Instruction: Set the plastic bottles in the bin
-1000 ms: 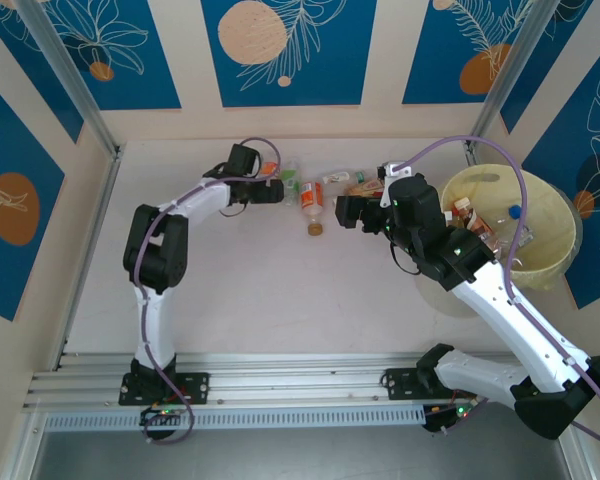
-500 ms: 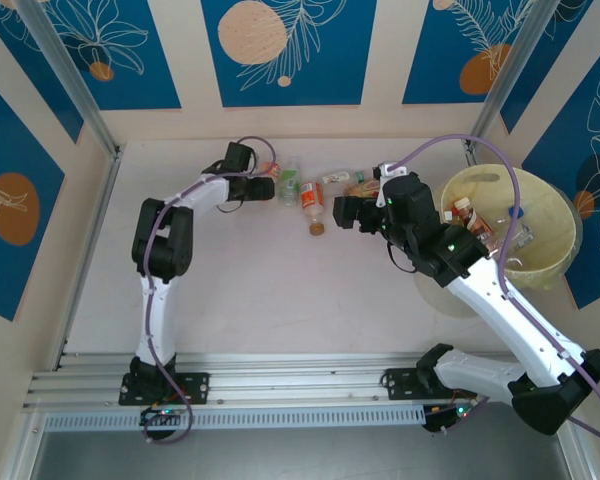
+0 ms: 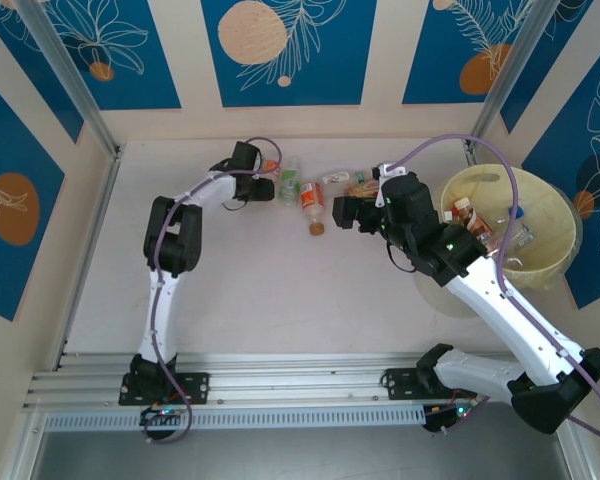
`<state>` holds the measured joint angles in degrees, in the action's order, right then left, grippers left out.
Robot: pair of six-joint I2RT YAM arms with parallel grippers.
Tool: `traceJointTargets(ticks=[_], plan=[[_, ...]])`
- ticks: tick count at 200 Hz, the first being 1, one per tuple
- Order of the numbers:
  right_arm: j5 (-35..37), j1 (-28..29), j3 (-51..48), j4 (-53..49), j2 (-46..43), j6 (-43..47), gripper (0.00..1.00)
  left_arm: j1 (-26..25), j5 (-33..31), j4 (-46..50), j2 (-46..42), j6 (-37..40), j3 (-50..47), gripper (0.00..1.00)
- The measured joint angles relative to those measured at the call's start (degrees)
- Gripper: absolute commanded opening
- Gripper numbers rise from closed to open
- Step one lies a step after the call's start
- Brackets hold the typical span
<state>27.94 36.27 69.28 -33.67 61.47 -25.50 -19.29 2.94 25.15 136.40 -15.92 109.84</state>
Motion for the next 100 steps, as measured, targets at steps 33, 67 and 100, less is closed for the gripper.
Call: traceJointTargets(ticks=[33,67,100], plan=[[0.3,0.0,0.0,0.0,0.0,0.0,0.99,-0.7,-0.3,1.3,1.4,0.6,2.2,0.32],[0.4,0.0,0.0,0.0,0.0,0.0,1.0,-0.9,-0.7,1.3,0.9,1.8,1.7,0.17],[0.4,0.0,0.0,0.0,0.0,0.0,1.0,-0.9,-1.3,-1.1,-6.2,2.4,-9.3,0.04]])
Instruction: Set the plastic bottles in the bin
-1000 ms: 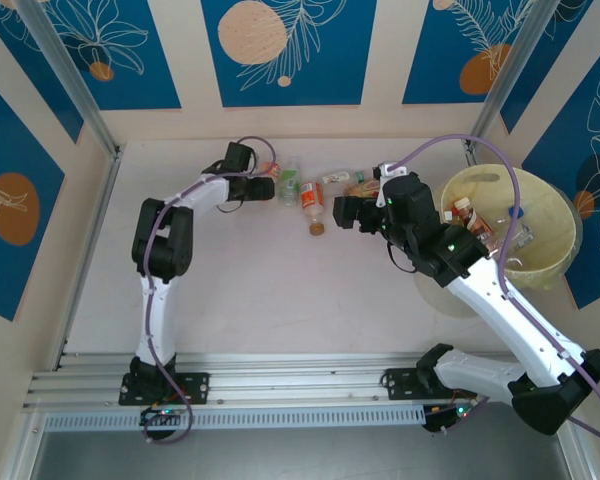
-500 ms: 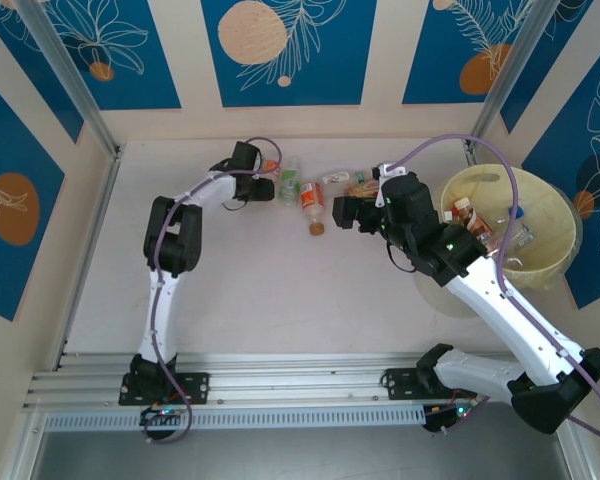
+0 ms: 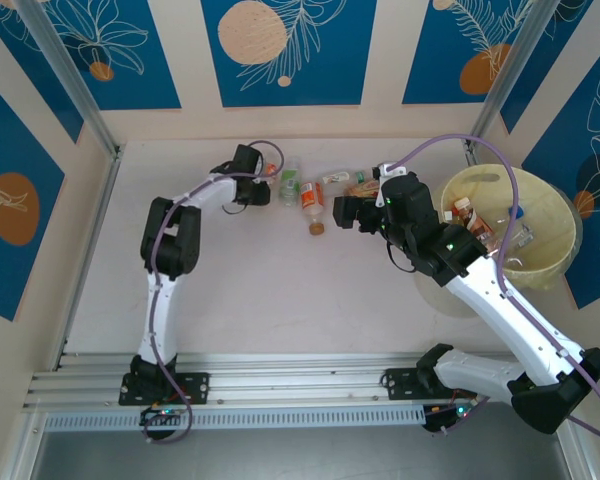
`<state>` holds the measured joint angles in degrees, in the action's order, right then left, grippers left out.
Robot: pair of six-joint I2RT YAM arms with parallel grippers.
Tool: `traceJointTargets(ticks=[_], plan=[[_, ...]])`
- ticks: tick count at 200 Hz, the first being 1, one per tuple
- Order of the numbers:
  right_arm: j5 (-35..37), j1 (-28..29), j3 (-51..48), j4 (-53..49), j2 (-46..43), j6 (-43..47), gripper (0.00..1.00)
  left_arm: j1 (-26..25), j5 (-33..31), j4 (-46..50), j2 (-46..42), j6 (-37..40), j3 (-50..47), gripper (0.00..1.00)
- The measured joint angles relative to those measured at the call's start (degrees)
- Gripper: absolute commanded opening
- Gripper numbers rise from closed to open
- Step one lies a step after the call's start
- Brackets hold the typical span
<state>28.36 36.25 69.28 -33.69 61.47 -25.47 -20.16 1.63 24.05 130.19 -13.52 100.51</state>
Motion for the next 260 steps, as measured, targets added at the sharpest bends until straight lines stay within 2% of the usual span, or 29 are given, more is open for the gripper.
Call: traceJointTargets(ticks=[6,58,81,113,133,146,160,192,230,260], plan=[[0.0,0.0,0.0,0.0,0.0,0.0,0.99,0.0,-0.2,-0.5,-2.2,0.0,-3.1,0.0],[-0.3,-1.0,-1.1,1.7,0.0,-0.5,0.99,0.0,0.4,-10.7,-25.7,-2.4,-26.1,0.0],[-1.2,-1.8,-2.8,3.7,0.0,-2.4,0.99,0.0,7.0,-19.3,-34.5,-6.1,-33.0,0.0],[-4.0,-2.6,-8.4,10.0,-2.1,-6.3,0.99,-0.7,17.7,-31.8,-41.7,-12.6,-42.1,0.0],[-7.6,-3.9,-11.8,13.6,-4.2,-8.7,0.99,-2.7,23.1,-36.7,-44.6,-14.9,-46.0,0.0],[-10.1,-4.9,-12.0,15.0,-4.4,-9.9,0.99,-5.0,24.5,-38.0,-46.9,-14.7,-47.7,0.0],[-12.7,-5.5,-11.8,16.6,-4.1,-10.9,0.99,-9.0,23.5,-37.7,-50.0,-12.5,-48.9,0.0],[-19.5,-5.6,-10.6,19.2,-1.6,-12.1,0.99,-18.6,16.6,-36.7,-56.4,-5.5,-49.5,0.0],[-26.1,-5.6,-10.1,22.8,1.0,-13.6,0.99,-21.6,11.5,-36.4,-56.9,-0.4,-49.6,0.0],[-29.1,-5.5,-10.4,27.6,1.3,-14.2,0.99,-23.9,10.5,-36.1,-55.6,2.2,-49.5,0.0]])
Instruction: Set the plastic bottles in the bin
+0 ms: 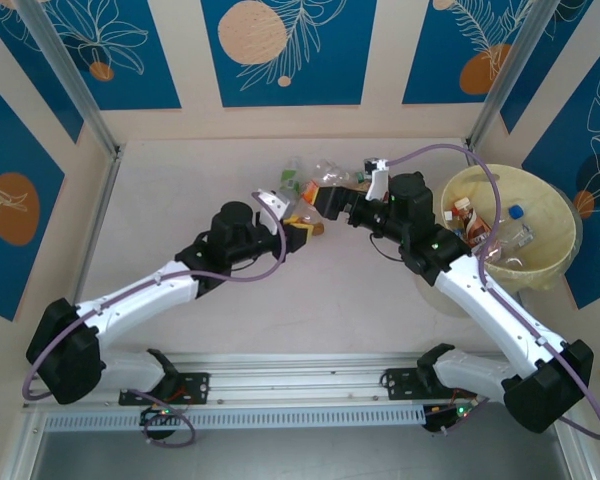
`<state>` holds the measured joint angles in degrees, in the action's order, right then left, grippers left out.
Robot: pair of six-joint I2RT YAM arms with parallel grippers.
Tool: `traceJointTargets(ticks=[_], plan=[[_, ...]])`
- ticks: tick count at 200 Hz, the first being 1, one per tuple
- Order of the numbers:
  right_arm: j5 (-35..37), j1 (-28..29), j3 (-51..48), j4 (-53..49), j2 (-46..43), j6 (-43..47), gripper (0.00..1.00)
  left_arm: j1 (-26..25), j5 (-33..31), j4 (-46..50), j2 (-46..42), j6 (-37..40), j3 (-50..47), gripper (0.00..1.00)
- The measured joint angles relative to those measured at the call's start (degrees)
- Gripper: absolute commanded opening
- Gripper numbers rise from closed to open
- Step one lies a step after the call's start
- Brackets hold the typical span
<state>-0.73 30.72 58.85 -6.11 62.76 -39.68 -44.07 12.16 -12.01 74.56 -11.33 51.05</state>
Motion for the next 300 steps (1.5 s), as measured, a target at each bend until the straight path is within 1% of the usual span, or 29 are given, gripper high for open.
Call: traceJointTargets(ticks=[20,37,58,71,89,99,105,111,115,125,128,132,140,150,181,209,224,239,253,267,281,300], plan=[[-0.6,0.0,-0.5,2.6,0.0,0.0,1.0,-0.4,0.3,0.2,1.0,0.6,0.0,0.0],[1.0,0.0,-0.6,2.4,0.4,0.0,1.0,-0.3,1.0,-0.6,1.2,0.6,0.0,0.0],[2.9,0.0,-0.6,1.4,1.0,0.0,0.93,-0.3,2.7,-1.7,1.4,0.6,0.0,0.0],[3.7,0.0,-0.5,0.4,1.6,0.2,0.87,-0.4,3.7,-2.3,1.7,0.6,0.0,0.0],[4.3,0.0,-0.4,-1.0,2.6,0.2,0.71,-0.4,4.9,-2.5,2.4,0.5,0.0,0.0],[4.5,0.0,-0.4,-1.4,2.7,0.9,0.64,-0.3,5.5,-2.5,3.0,0.4,0.1,0.03],[4.7,0.0,-0.3,-1.8,2.7,1.3,0.61,-0.3,5.9,-2.6,3.5,0.3,0.1,0.07],[4.9,0.0,-0.2,-2.4,2.7,1.6,0.58,-0.4,6.4,-2.6,3.8,0.3,0.2,0.13],[4.9,0.0,-0.1,-2.8,2.7,1.6,0.57,-0.3,6.6,-2.6,4.0,0.3,0.2,0.21],[5.2,0.0,0.2,-3.8,2.4,2.2,0.55,-0.3,7.1,-2.6,4.4,0.4,0.4,0.6],[5.2,0.0,0.2,-4.2,2.4,2.2,0.55,-0.3,7.3,-2.7,4.4,0.3,0.4,0.68],[5.4,0.1,0.3,-4.7,2.1,2.7,0.54,-0.4,7.5,-2.8,4.6,0.1,0.5,0.77],[6.1,0.0,0.9,-6.3,1.5,3.8,0.53,-0.4,8.0,-2.9,4.7,-0.1,0.6,0.89],[7.5,-0.3,1.9,-8.7,0.2,5.8,0.53,-0.4,8.3,-3.3,4.7,-0.1,0.6,0.99],[14.7,-2.0,9.7,-19.0,-5.6,14.3,0.5,-0.4,7.8,-5.2,4.7,-0.4,0.6,1.0],[26.7,-5.7,19.5,-27.0,-12.1,21.8,0.52,-0.4,6.1,-6.0,4.6,-0.2,0.6,1.0],[33.8,-9.6,23.4,-31.0,-14.7,24.8,0.52,-0.4,5.3,-6.1,4.7,-0.2,0.6,1.0],[38.3,-16.2,26.4,-35.2,-15.7,26.9,0.53,-0.4,4.9,-6.3,4.9,-0.2,0.6,1.0],[39.4,-22.3,28.0,-39.1,-15.1,28.1,0.54,-0.4,4.4,-6.5,5.5,-0.2,0.6,1.0],[39.3,-26.4,29.0,-43.3,-13.3,29.1,0.54,-0.4,4.0,-6.4,6.2,-0.2,0.6,1.0],[39.3,-28.5,29.7,-46.9,-10.5,30.2,0.54,-0.4,3.7,-6.4,6.6,-0.3,0.6,1.0],[39.3,-29.4,30.2,-51.2,-6.3,31.8,0.56,-0.4,3.1,-6.4,6.7,-0.3,0.6,1.0]])
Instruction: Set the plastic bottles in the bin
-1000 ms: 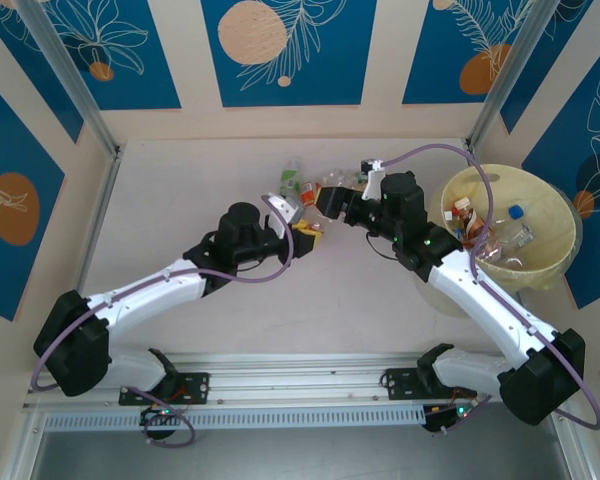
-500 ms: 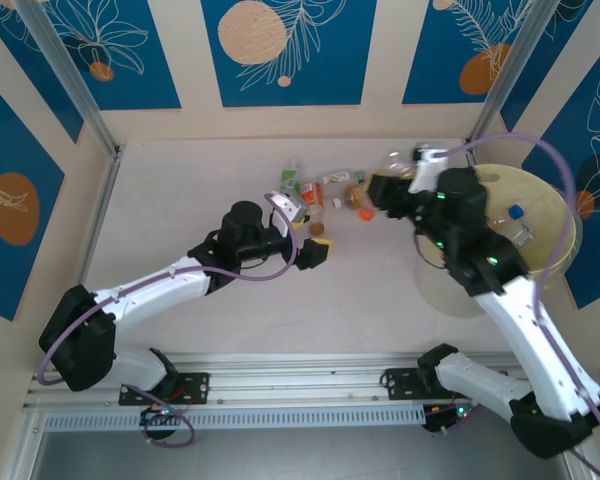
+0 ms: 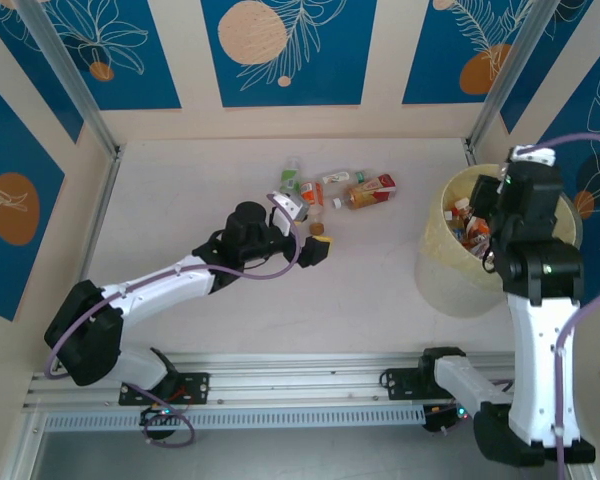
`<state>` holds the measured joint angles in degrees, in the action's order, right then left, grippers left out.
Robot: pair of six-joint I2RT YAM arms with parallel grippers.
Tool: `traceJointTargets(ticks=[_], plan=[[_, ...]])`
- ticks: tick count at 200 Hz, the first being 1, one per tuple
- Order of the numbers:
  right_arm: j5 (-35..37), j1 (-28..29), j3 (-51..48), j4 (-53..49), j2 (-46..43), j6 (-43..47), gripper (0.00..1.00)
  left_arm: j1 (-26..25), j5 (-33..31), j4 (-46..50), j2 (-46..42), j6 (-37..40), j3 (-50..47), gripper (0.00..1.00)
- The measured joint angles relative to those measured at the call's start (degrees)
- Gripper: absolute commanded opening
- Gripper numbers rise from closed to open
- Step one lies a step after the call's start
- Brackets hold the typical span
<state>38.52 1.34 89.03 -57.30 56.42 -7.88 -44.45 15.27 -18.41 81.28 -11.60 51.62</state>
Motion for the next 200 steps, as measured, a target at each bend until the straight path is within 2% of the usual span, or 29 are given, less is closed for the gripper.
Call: traceJointTargets(ticks=[25,56,78,144,180,200], plan=[[-1.6,-0.4,0.4,-5.8,5.7,1.4,0.59,0.0,-0.8,0.0,0.0,0.0,0.0,1.0],[-4.7,-0.4,1.0,-11.3,9.0,2.0,0.85,0.0,-1.4,0.0,0.1,0.0,0.0,1.0],[-6.9,-0.6,2.1,-12.9,9.1,1.6,0.93,0.0,-1.7,0.0,0.4,0.0,0.1,1.0],[-14.9,-1.4,2.8,-9.4,5.6,-0.2,1.0,0.0,-4.2,1.0,1.8,-0.5,0.3,1.0],[-16.3,-1.5,-0.3,-4.9,3.8,-2.4,0.99,0.0,-9.7,4.1,3.9,-2.3,2.3,1.0],[-19.4,-1.5,-3.5,-1.4,2.0,-3.5,0.99,0.3,-12.5,6.4,5.6,-4.2,4.3,1.0]])
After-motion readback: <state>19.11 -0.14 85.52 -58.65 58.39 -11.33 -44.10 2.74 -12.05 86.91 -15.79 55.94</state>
